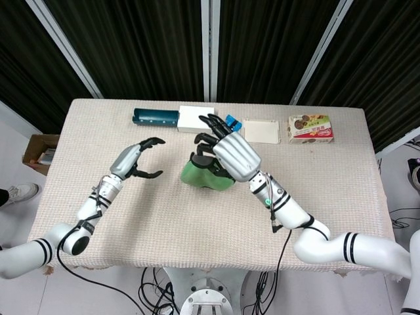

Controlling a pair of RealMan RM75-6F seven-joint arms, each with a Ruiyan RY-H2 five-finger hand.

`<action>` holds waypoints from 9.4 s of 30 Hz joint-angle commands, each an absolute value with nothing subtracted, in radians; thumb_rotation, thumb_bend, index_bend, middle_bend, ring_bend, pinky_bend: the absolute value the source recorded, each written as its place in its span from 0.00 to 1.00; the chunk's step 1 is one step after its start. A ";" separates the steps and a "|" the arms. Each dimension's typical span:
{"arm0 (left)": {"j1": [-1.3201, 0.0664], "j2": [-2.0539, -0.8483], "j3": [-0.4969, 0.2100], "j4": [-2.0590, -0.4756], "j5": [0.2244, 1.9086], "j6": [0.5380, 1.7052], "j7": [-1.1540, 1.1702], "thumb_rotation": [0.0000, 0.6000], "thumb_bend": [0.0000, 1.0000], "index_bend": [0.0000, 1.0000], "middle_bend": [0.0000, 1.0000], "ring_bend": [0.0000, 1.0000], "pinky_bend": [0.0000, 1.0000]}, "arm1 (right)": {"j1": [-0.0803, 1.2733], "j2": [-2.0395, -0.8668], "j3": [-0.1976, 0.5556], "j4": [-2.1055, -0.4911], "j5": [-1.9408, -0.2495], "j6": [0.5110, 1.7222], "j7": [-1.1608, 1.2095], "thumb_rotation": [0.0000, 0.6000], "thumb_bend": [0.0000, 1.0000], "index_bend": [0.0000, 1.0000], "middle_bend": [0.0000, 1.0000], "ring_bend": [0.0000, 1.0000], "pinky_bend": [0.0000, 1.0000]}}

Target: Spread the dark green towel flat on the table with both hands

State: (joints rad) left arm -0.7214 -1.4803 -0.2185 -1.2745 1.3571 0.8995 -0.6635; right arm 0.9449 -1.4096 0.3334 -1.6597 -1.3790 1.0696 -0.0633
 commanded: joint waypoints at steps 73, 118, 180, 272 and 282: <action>-0.726 -1.458 -0.273 -1.376 1.203 0.973 -0.626 1.00 0.44 0.75 0.39 0.28 0.22 | 0.975 -1.470 0.378 -1.463 -1.322 1.151 -0.025 1.00 0.51 0.78 0.34 0.00 0.00; -0.486 -1.691 0.079 -1.065 1.546 1.344 0.019 1.00 0.43 0.54 0.30 0.24 0.21 | 0.830 -1.535 0.028 -1.377 -1.634 1.133 0.068 1.00 0.51 0.78 0.34 0.00 0.00; -0.328 -1.299 0.011 -1.692 1.316 1.249 0.374 1.00 0.01 0.02 0.04 0.11 0.17 | 0.817 -1.428 0.054 -1.668 -1.543 0.944 -0.379 1.00 0.00 0.00 0.06 0.00 0.00; -0.265 -1.283 0.037 -1.695 1.435 1.255 0.326 1.00 0.01 0.03 0.04 0.11 0.17 | 1.400 -1.819 0.209 -1.165 -0.026 0.705 -0.612 1.00 0.29 0.54 0.18 0.00 0.00; -0.256 -1.279 0.041 -1.686 1.439 1.259 0.309 1.00 0.01 0.03 0.03 0.11 0.17 | 1.376 -1.850 0.228 -1.098 -0.057 0.755 -0.628 1.00 0.36 0.65 0.21 0.00 0.00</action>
